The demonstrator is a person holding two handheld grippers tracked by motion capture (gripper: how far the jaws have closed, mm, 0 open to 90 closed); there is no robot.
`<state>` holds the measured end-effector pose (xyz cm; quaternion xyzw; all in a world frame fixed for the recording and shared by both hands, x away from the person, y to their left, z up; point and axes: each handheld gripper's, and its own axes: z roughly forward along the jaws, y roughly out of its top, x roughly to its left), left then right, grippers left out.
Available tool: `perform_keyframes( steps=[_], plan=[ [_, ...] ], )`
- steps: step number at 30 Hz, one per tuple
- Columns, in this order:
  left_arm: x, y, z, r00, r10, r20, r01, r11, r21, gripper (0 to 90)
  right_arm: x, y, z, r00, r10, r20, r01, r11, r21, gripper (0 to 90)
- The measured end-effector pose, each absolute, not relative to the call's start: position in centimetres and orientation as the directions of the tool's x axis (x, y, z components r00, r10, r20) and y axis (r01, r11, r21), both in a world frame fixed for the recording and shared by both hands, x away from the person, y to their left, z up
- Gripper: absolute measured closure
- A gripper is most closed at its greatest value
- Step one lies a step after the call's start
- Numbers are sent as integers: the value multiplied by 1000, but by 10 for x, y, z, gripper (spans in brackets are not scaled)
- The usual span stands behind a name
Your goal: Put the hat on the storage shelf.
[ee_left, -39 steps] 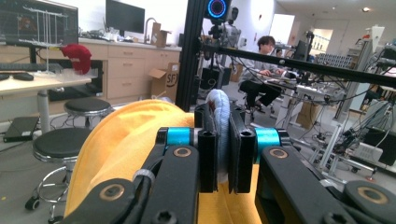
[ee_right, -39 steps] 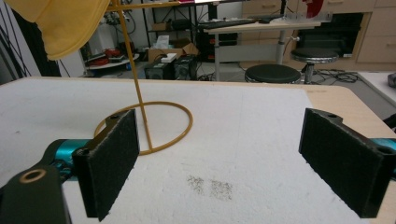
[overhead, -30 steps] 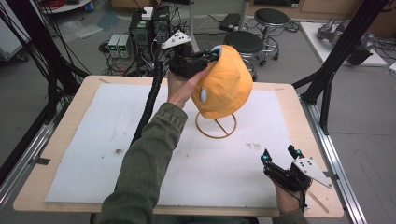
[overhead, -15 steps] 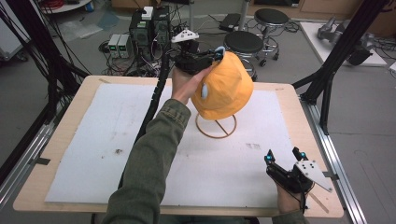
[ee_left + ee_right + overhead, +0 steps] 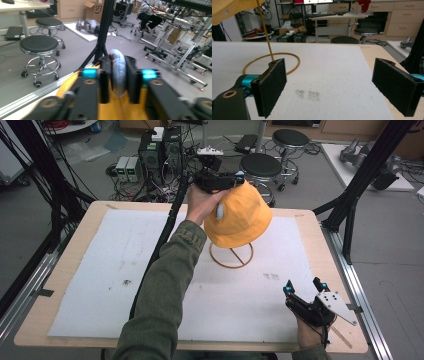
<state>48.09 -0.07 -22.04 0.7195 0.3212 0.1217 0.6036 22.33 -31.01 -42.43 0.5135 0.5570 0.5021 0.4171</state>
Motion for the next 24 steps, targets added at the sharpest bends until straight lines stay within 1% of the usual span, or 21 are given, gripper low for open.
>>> perform_keyframes(
  steps=[4,5,7,11,15,18,19,21,24],
  plan=[
    [477,7,-219,771,601,-210,291,-41,956,515,223,-310,-424,-122,991,54,152,-35,988,115],
    [473,11,-218,774,602,-196,272,-36,962,506,223,-310,-424,-120,991,54,149,-36,988,114],
    [469,16,-216,770,612,-180,248,-28,968,455,223,-310,-424,-120,991,57,156,-38,987,114],
    [463,25,-213,759,627,-173,223,-1,975,368,224,-310,-424,-123,991,53,152,-34,988,115],
    [453,36,-211,749,646,-147,197,-5,980,310,224,-309,-424,-124,991,59,149,-40,988,114],
    [436,52,-210,739,665,-110,155,-9,988,291,225,-309,-424,-125,991,57,149,-38,988,115],
    [436,52,-210,739,665,-110,155,-9,988,283,225,-309,-424,-125,991,57,149,-38,988,115],
    [421,65,-210,725,683,-87,119,0,993,273,225,-309,-424,-125,991,53,144,-35,989,114],
    [410,76,-211,715,695,-70,96,2,995,265,225,-308,-423,-126,990,56,142,-37,989,114]
  ],
)
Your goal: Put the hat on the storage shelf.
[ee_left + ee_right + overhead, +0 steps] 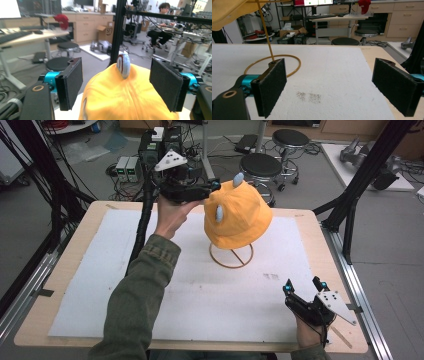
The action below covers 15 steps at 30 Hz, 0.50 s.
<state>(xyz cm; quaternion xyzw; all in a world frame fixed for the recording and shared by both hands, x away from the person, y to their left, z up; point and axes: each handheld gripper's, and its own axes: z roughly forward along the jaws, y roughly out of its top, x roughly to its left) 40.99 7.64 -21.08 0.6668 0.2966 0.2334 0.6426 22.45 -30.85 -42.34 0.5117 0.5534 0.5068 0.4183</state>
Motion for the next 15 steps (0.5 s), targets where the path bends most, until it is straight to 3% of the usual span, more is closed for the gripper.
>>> perform_keyframes(
  steps=[6,15],
  plan=[
    [369,121,-217,672,739,-46,26,38,999,253,225,-308,-423,-123,991,55,144,-37,989,115],
    [338,161,-237,627,779,-34,-17,58,998,228,227,-305,-424,-129,990,51,142,-32,989,114]
  ],
)
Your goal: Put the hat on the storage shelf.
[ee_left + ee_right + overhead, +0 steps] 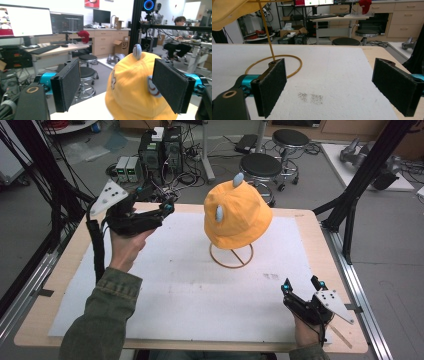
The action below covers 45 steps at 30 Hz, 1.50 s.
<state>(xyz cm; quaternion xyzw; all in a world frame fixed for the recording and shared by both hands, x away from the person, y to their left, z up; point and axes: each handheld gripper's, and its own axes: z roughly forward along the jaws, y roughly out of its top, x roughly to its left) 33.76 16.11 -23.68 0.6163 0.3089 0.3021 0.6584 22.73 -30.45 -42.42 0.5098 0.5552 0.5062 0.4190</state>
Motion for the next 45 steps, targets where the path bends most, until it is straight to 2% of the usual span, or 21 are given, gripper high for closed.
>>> perform_keyframes(
  steps=[13,20,34,45],
  plan=[
    [299,209,-278,532,844,-68,-59,117,991,209,227,-299,-426,-140,990,34,148,-13,989,114],
    [276,233,-311,444,894,-51,-82,97,992,215,226,-300,-425,-131,991,33,145,-14,989,114],
    [262,253,-357,375,924,-73,4,77,997,208,225,-302,-425,-109,994,19,141,-4,990,114],
    [252,268,-392,301,946,-122,46,114,992,207,224,-303,-425,-99,995,19,143,-5,990,114]
  ],
)
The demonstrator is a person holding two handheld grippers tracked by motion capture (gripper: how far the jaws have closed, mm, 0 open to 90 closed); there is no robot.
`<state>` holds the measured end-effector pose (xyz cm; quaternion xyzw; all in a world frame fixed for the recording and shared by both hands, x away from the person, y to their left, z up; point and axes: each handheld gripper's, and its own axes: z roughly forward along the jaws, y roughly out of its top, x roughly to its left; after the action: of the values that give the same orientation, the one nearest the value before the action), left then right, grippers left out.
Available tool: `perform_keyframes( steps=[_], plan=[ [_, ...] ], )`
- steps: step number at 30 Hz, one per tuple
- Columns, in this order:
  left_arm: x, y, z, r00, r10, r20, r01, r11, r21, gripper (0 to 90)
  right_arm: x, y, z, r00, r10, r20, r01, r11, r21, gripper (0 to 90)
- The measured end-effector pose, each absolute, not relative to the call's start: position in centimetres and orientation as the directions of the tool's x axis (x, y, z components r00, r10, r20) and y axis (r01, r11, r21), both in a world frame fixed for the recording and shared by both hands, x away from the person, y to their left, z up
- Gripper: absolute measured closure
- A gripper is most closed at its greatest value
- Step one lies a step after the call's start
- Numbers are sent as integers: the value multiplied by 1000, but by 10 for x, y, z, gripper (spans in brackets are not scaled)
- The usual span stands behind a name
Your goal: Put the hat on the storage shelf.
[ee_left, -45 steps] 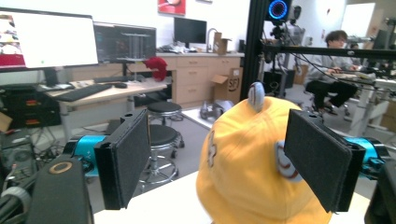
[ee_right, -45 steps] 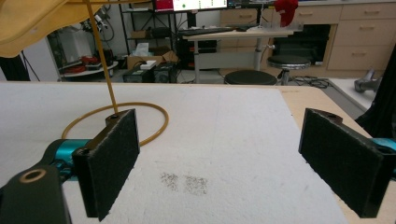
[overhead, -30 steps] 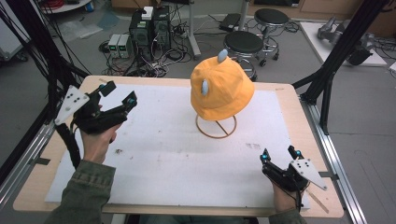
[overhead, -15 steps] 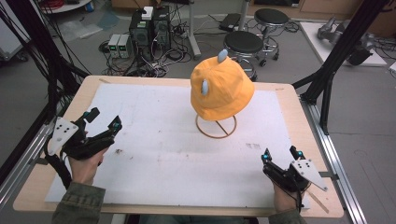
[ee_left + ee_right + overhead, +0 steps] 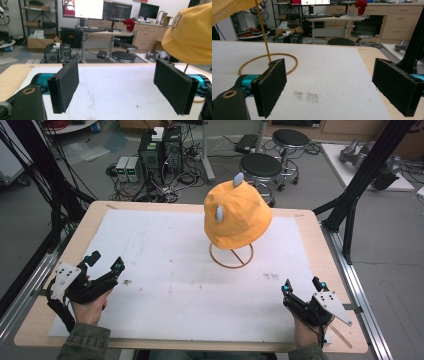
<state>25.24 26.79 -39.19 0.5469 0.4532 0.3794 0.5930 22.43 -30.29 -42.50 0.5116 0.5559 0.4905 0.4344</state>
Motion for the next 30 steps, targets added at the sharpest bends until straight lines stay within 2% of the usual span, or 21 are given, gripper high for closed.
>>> perform_keyframes(
  steps=[9,13,30],
  plan=[
    [244,280,-421,241,955,-172,90,154,984,208,225,-302,-426,-102,995,17,151,-1,988,114],
    [239,281,-426,210,966,-152,94,135,986,207,226,-302,-426,-102,995,18,152,-3,988,114],
    [232,283,-428,227,959,-168,85,152,985,208,229,-298,-427,-127,992,18,164,3,986,114]
  ],
)
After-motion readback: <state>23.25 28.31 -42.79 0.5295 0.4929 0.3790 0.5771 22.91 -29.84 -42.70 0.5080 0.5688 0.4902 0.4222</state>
